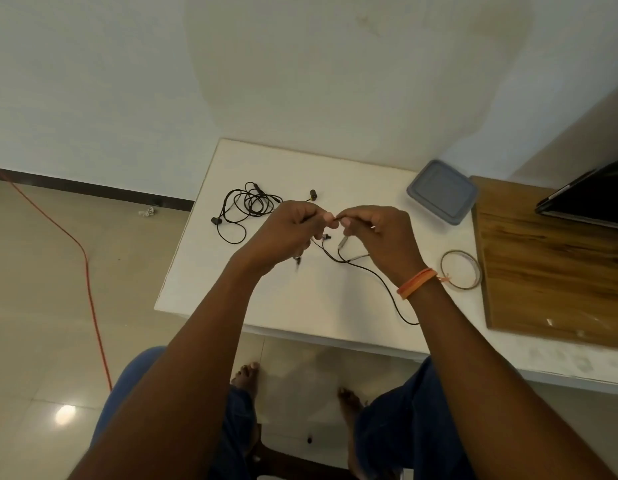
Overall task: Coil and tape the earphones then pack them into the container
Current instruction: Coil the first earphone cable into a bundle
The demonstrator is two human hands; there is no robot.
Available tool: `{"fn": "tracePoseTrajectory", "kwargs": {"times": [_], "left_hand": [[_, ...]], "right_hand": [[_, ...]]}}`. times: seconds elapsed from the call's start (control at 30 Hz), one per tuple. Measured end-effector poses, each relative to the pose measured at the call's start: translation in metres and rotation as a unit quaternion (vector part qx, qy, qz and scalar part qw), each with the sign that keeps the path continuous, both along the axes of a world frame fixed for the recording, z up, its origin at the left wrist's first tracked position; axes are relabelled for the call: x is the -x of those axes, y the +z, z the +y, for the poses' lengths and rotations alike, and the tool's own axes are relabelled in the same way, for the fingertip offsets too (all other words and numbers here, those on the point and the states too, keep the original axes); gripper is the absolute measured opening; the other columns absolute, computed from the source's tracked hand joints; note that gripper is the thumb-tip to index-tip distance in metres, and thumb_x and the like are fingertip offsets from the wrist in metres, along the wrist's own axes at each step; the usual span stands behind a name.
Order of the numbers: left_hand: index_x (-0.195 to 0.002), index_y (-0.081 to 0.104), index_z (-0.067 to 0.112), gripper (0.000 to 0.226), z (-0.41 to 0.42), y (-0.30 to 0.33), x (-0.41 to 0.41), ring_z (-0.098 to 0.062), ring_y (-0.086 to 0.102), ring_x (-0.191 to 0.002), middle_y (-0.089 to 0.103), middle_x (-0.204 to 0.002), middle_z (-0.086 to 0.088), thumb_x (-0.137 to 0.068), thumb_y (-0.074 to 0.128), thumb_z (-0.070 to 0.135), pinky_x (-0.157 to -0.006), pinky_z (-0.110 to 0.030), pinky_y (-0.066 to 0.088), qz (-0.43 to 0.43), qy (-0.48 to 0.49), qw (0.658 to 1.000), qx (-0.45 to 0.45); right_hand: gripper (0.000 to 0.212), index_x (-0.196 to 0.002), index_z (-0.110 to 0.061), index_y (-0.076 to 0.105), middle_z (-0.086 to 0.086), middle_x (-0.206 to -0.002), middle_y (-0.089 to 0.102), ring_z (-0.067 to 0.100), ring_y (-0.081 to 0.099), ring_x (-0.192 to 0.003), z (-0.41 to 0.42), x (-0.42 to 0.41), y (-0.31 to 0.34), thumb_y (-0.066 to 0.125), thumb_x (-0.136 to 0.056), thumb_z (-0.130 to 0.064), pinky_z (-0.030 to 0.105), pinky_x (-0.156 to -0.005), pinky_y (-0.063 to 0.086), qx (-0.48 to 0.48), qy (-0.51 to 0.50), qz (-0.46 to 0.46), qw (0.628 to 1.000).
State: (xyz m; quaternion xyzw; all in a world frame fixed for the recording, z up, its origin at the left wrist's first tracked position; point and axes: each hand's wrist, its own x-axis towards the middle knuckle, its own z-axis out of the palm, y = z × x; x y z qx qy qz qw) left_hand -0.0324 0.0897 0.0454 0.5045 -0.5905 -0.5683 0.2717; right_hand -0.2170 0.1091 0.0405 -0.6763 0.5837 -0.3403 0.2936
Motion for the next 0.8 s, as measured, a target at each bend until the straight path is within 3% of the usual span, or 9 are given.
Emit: {"fn": "tracePoseTrajectory", "kwargs": {"times": [0.1, 0.2, 0.3, 0.43, 0.57, 0.67, 0.73, 0.8], "left_hand": [[-0.099, 0.074, 0.007, 0.029, 0.006, 0.007, -0.005, -0.014, 0.041, -0.049, 0.054, -0.068, 0.002, -0.100, 0.054, 0.027, -0.045, -0.021, 0.035, 0.016, -0.042, 0.998, -0.031], [-0.098, 0.071, 0.006, 0.032, 0.022, 0.017, -0.001, -0.010, 0.031, -0.048, 0.045, -0.066, 0.004, -0.102, 0.050, 0.030, -0.046, -0.020, 0.027, 0.073, -0.032, 0.994, -0.077], [-0.098, 0.066, 0.009, 0.027, 0.045, 0.031, 0.004, -0.009, 0.029, -0.049, 0.043, -0.064, 0.005, -0.104, 0.046, 0.025, -0.050, -0.023, 0.027, 0.171, -0.008, 0.975, -0.144], [-0.113, 0.062, 0.003, 0.032, 0.067, 0.047, 0.005, -0.008, 0.028, -0.048, 0.035, -0.059, 0.004, -0.103, 0.044, 0.027, -0.049, -0.022, 0.027, 0.295, -0.057, 0.922, -0.244], [-0.104, 0.065, 0.007, 0.051, 0.067, 0.055, 0.008, -0.008, 0.016, -0.043, 0.026, -0.047, 0.005, -0.092, 0.047, 0.053, -0.043, -0.021, 0.016, 0.302, -0.095, 0.908, -0.273], [-0.095, 0.066, 0.010, 0.056, 0.061, 0.054, 0.010, -0.008, 0.015, -0.039, 0.029, -0.040, 0.005, -0.090, 0.041, 0.060, -0.042, -0.022, 0.012, 0.261, -0.153, 0.920, -0.251], [-0.093, 0.068, 0.010, 0.048, 0.058, 0.051, 0.014, -0.005, 0.019, -0.036, 0.040, -0.042, 0.004, -0.097, 0.040, 0.049, -0.040, -0.019, 0.016, 0.291, -0.172, 0.907, -0.253], [-0.105, 0.068, 0.011, 0.033, 0.057, 0.048, 0.021, -0.002, 0.028, -0.036, 0.058, -0.057, 0.000, -0.102, 0.041, 0.030, -0.041, -0.015, 0.026, 0.356, -0.180, 0.885, -0.239]], "right_hand": [[0.014, -0.097, -0.009, 0.073, 0.007, -0.076, 0.070, 0.016, 0.066, -0.065, 0.000, 0.010, 0.006, 0.060, -0.093, -0.013, 0.032, -0.061, 0.056, -0.025, -0.120, -0.065, 0.990], [0.012, -0.095, -0.016, 0.074, 0.001, -0.073, 0.069, 0.004, 0.057, -0.052, 0.011, 0.017, 0.008, 0.062, -0.093, -0.018, 0.027, -0.055, 0.047, -0.055, -0.180, -0.099, 0.977], [0.011, -0.091, -0.019, 0.076, -0.002, -0.071, 0.071, -0.001, 0.056, -0.053, 0.030, 0.009, 0.011, 0.065, -0.091, -0.022, 0.028, -0.063, 0.045, -0.075, -0.172, -0.092, 0.978], [0.013, -0.090, -0.018, 0.076, -0.004, -0.074, 0.073, 0.006, 0.067, -0.073, 0.033, -0.012, 0.036, 0.063, -0.092, -0.018, 0.023, -0.075, 0.050, -0.047, -0.124, -0.091, 0.987], [0.016, -0.098, -0.017, 0.077, -0.002, -0.077, 0.074, 0.011, 0.068, -0.078, 0.027, -0.018, 0.054, 0.062, -0.093, -0.021, 0.027, -0.072, 0.053, -0.007, -0.080, -0.099, 0.992], [0.016, -0.099, -0.018, 0.077, -0.002, -0.079, 0.075, 0.011, 0.069, -0.080, 0.027, -0.008, 0.050, 0.062, -0.093, -0.020, 0.035, -0.075, 0.055, -0.016, -0.092, -0.111, 0.989], [0.015, -0.097, -0.019, 0.077, -0.002, -0.079, 0.074, 0.012, 0.068, -0.081, 0.025, -0.006, 0.049, 0.062, -0.093, -0.018, 0.035, -0.077, 0.055, -0.016, -0.085, -0.111, 0.990], [0.014, -0.090, -0.018, 0.077, 0.000, -0.076, 0.073, 0.017, 0.068, -0.080, 0.023, -0.008, 0.049, 0.063, -0.090, -0.018, 0.036, -0.078, 0.055, -0.031, -0.071, -0.129, 0.989]]}}
